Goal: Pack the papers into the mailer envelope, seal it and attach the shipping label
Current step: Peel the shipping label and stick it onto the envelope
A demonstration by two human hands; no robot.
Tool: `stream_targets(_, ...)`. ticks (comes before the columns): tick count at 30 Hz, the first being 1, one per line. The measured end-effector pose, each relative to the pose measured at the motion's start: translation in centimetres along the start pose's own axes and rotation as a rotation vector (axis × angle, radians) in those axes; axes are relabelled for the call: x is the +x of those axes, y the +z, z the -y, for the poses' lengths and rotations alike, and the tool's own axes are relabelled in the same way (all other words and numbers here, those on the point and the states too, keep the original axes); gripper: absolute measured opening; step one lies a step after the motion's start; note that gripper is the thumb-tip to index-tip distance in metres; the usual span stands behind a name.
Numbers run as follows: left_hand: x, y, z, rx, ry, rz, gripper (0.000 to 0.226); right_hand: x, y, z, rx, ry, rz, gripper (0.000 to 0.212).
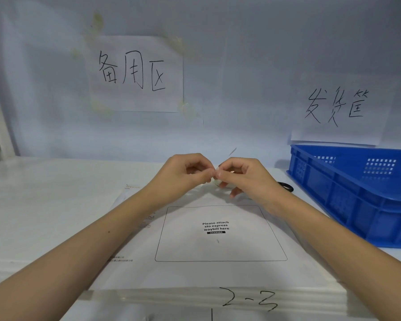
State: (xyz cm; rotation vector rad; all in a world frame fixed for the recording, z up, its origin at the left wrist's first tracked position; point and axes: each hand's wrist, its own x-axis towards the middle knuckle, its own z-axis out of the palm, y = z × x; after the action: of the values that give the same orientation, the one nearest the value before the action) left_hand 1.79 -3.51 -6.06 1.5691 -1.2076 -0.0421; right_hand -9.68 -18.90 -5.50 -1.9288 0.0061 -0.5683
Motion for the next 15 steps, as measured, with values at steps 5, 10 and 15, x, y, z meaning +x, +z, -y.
stream_targets(5, 0.1, -0.1, 0.3, 0.030, -0.008, -0.047, 0.009, 0.1, -0.1, -0.1, -0.007, 0.027, -0.014, 0.011)
stream_targets(10, 0.5, -0.8, 0.6, 0.024, -0.050, -0.132, 0.013, 0.4, -0.6, -0.2, -0.023, 0.076, -0.087, 0.009)
stream_targets(15, 0.7, -1.2, 0.7, -0.013, -0.110, -0.207, 0.013, 0.5, -1.2, -0.3, -0.020, 0.087, -0.144, 0.012)
